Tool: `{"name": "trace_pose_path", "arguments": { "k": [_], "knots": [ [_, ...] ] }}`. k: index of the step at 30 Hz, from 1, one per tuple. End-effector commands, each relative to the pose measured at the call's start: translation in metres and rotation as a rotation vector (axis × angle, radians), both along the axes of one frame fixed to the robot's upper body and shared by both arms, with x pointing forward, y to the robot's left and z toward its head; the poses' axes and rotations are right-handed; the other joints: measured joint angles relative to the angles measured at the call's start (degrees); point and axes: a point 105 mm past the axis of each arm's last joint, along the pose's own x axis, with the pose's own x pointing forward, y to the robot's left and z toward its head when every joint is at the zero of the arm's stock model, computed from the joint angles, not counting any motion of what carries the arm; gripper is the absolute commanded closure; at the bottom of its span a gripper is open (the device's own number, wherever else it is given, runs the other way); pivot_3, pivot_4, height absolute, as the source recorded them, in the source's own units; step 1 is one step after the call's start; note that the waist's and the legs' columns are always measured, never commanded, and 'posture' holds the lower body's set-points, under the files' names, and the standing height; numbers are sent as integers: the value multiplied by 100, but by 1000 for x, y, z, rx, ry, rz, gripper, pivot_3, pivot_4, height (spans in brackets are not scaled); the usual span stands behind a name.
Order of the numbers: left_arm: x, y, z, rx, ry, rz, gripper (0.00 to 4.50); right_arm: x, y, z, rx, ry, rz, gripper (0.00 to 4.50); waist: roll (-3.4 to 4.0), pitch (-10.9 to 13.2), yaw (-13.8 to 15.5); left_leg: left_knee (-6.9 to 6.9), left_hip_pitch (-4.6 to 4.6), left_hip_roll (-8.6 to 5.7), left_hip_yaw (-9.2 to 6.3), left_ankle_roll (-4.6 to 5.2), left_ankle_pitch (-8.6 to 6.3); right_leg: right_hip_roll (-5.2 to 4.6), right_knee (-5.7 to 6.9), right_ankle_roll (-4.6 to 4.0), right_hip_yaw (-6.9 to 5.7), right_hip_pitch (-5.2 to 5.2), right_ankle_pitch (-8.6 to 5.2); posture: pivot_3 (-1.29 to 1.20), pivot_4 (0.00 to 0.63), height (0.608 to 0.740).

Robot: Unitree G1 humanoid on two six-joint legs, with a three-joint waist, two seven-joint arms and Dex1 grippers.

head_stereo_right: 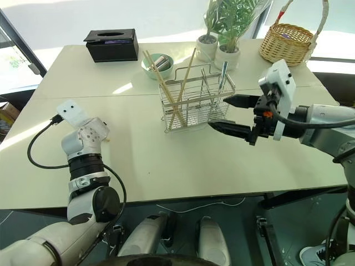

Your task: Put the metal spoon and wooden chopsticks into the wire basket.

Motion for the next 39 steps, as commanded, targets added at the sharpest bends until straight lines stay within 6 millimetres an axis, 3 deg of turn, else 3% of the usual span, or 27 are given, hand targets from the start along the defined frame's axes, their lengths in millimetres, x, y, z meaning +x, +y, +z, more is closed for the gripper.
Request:
{"name": "trace_pose_path", "arguments": {
  "k": [1,5,7,9,13,15,18,20,25,31,39],
  "knots": [
    [-18,12,-28,-32,105,57,4450,-2,-2,14,18,-53,-5,0,0,-3,2,-1,1,0,0,0,0,0,0,0,0,0,0,0,150,740],
    [-18,17,-26,-32,96,54,4450,-2,-3,14,17,-50,-9,0,5,-7,-6,-1,2,0,1,0,0,0,0,0,1,1,0,0,150,740],
    [-11,24,-12,38,60,-5,4450,-2,-3,12,14,-50,-12,0,9,-9,-11,-2,3,1,2,0,0,0,0,0,1,0,0,0,150,740],
    [5,29,13,101,-58,-78,4450,-1,-3,10,11,-48,-14,0,7,-8,-10,-3,4,1,2,0,0,0,5,-1,1,-2,0,0,150,740],
    [39,25,99,343,-375,-334,4450,1,-9,7,19,-46,-39,0,-10,2,16,-1,-4,2,2,-2,2,1,7,-3,0,-12,0,0,150,740],
    [48,9,141,448,-552,-488,4450,3,-12,6,16,-50,-54,0,-17,5,74,0,-7,0,1,-2,1,-1,-4,-4,-1,-22,1,0,150,740],
    [51,-15,175,485,-751,-664,4450,5,-13,5,20,-57,-63,0,-13,2,142,-5,-7,1,3,4,-2,-2,-48,-14,-1,-16,14,0,150,740],
    [47,-49,197,410,-959,-863,4450,4,-12,3,25,-58,-66,0,-11,1,144,-8,-7,1,4,7,-5,-2,-71,-12,-1,-7,25,0,150,740],
    [23,-120,207,270,-1231,-1256,4450,5,-13,2,32,-63,-75,0,-12,2,127,-8,-10,2,6,12,-6,-2,-81,-9,0,-7,31,0,150,740],
    [-1,-178,207,150,-1432,-1502,4450,11,-28,7,44,-90,-166,0,-12,2,118,-10,-10,11,7,12,-6,1,-73,-7,0,10,32,0,150,740],
    [0,-205,196,31,-1481,-1553,4450,6,-36,4,59,-90,-228,0,-12,2,126,-4,-9,12,7,13,-5,2,-73,-7,-1,15,31,0,150,740]
  ]
}}
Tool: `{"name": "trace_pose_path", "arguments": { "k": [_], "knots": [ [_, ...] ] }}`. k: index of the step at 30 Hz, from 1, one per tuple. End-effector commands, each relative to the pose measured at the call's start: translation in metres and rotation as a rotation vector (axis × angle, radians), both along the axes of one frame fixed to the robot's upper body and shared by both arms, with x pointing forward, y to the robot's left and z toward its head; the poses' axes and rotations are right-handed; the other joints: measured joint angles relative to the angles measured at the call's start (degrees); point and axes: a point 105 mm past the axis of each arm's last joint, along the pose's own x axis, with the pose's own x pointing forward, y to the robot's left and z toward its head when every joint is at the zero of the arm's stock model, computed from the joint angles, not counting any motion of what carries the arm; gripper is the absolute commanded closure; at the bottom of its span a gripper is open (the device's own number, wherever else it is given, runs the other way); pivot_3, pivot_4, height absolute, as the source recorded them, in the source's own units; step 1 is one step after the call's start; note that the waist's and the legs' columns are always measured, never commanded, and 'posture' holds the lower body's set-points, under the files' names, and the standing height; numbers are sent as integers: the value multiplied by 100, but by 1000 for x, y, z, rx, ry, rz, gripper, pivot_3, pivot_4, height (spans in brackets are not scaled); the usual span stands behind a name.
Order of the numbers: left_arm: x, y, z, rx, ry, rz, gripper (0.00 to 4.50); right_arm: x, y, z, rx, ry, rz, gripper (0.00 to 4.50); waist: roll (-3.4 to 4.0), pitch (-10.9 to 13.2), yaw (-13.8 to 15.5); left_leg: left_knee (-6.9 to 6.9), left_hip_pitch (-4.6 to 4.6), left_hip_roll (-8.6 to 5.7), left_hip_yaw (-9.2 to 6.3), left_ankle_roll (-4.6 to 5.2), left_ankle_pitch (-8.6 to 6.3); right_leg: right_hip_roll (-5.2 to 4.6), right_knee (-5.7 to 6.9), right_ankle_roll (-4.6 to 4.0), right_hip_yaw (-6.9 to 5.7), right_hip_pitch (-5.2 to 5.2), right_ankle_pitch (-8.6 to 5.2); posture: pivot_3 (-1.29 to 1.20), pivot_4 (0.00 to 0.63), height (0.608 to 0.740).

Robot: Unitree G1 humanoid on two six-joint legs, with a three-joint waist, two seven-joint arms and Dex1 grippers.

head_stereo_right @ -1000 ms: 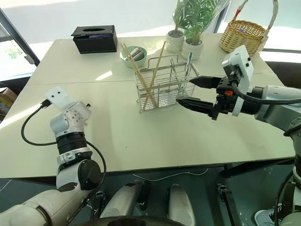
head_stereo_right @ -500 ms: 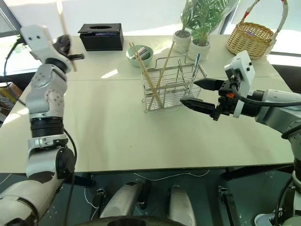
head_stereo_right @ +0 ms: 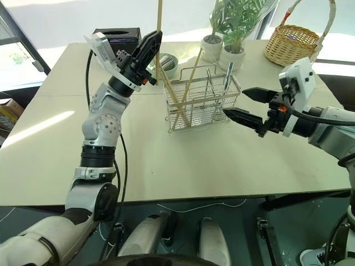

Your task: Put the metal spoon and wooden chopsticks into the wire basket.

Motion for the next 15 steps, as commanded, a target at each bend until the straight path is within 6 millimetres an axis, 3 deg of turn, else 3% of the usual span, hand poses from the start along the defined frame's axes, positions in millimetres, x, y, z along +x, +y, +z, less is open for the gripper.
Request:
{"name": "trace_pose_path", "arguments": {
  "k": [1,6,15],
  "knots": [
    [-4,-9,6,-11,-46,-28,4450,-6,-1,11,5,-59,-17,0,0,0,4,1,0,0,0,0,0,0,0,0,0,1,0,0,150,740],
    [2,-20,-11,-45,-9,-56,4450,-9,-1,10,8,-59,-36,0,0,0,14,2,0,0,0,1,0,0,-1,-1,-1,3,0,0,150,740],
    [1,-44,-13,-50,-20,-118,4450,-10,1,11,27,-71,-52,0,-2,1,8,4,-1,0,0,1,0,0,-2,0,-1,3,0,0,150,740]
  ]
}}
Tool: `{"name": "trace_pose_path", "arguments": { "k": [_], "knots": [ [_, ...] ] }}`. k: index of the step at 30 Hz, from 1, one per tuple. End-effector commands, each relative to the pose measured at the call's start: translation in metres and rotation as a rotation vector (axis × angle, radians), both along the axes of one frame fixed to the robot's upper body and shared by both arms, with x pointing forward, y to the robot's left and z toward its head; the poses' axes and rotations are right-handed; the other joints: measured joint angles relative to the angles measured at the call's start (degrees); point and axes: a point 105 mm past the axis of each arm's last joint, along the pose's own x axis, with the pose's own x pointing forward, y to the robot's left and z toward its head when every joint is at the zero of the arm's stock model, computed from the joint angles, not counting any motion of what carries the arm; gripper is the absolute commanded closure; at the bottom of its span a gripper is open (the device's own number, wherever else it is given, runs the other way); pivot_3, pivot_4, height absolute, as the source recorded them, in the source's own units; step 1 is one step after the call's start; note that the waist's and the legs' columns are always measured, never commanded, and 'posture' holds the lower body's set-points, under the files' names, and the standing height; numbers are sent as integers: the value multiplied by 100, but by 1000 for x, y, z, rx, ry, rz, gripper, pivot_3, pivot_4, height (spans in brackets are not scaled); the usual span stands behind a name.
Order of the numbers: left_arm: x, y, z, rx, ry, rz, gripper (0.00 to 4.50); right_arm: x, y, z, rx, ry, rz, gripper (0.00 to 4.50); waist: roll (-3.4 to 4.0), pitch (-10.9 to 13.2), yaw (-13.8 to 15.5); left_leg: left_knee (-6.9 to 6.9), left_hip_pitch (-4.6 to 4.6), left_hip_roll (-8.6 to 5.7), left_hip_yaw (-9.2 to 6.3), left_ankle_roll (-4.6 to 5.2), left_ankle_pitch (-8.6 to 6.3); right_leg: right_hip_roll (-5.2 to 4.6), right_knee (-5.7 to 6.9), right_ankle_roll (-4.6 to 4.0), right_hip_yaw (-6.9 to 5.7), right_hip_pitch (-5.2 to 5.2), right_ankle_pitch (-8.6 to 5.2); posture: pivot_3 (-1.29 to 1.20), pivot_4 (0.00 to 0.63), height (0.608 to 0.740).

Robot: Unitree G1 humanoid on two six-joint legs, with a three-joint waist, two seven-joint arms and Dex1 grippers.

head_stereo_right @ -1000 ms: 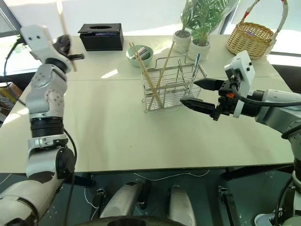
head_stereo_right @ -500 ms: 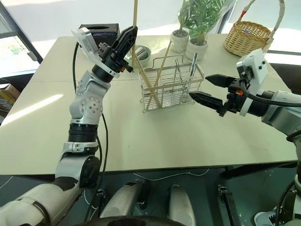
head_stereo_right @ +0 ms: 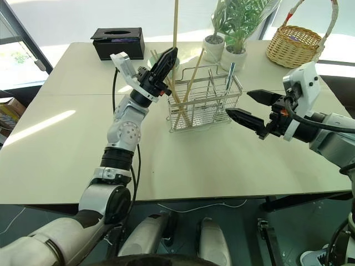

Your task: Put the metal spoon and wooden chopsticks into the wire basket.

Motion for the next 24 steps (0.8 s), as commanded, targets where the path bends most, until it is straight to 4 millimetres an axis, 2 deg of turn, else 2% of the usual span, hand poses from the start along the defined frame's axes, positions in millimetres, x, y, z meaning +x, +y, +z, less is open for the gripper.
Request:
{"name": "trace_pose_path", "arguments": {
  "k": [1,6,9,15,16,21,24],
  "knots": [
    [-7,-12,13,22,-76,-31,4450,-5,1,12,8,-60,-4,0,0,0,-1,0,0,0,0,0,0,0,0,0,0,0,0,0,150,740],
    [-9,-19,7,47,-76,-46,4450,-5,0,13,12,-65,-9,0,0,0,1,0,0,0,0,0,0,0,0,0,0,0,0,0,150,740],
    [-8,-20,3,53,-69,-42,3354,-5,0,13,14,-67,-11,0,0,0,-1,0,0,0,0,1,0,0,-1,0,0,1,0,0,150,740],
    [-7,-17,2,46,-67,-15,268,-5,1,14,15,-71,-11,0,0,0,0,0,0,0,0,1,0,0,0,0,-1,0,0,0,150,740],
    [-6,-17,2,46,-67,-12,62,-5,1,15,15,-71,-11,0,0,0,0,0,0,0,0,1,0,0,0,0,0,0,0,0,150,740],
    [-2,-10,11,49,-67,27,62,-1,-4,14,17,-73,-34,0,0,0,-2,0,0,0,0,1,0,0,0,0,-1,0,0,0,150,740],
    [7,9,27,16,-46,132,62,1,-8,11,23,-72,-58,0,-1,0,-2,0,0,0,0,1,0,0,0,0,-1,-1,0,0,150,740]
  ]
}}
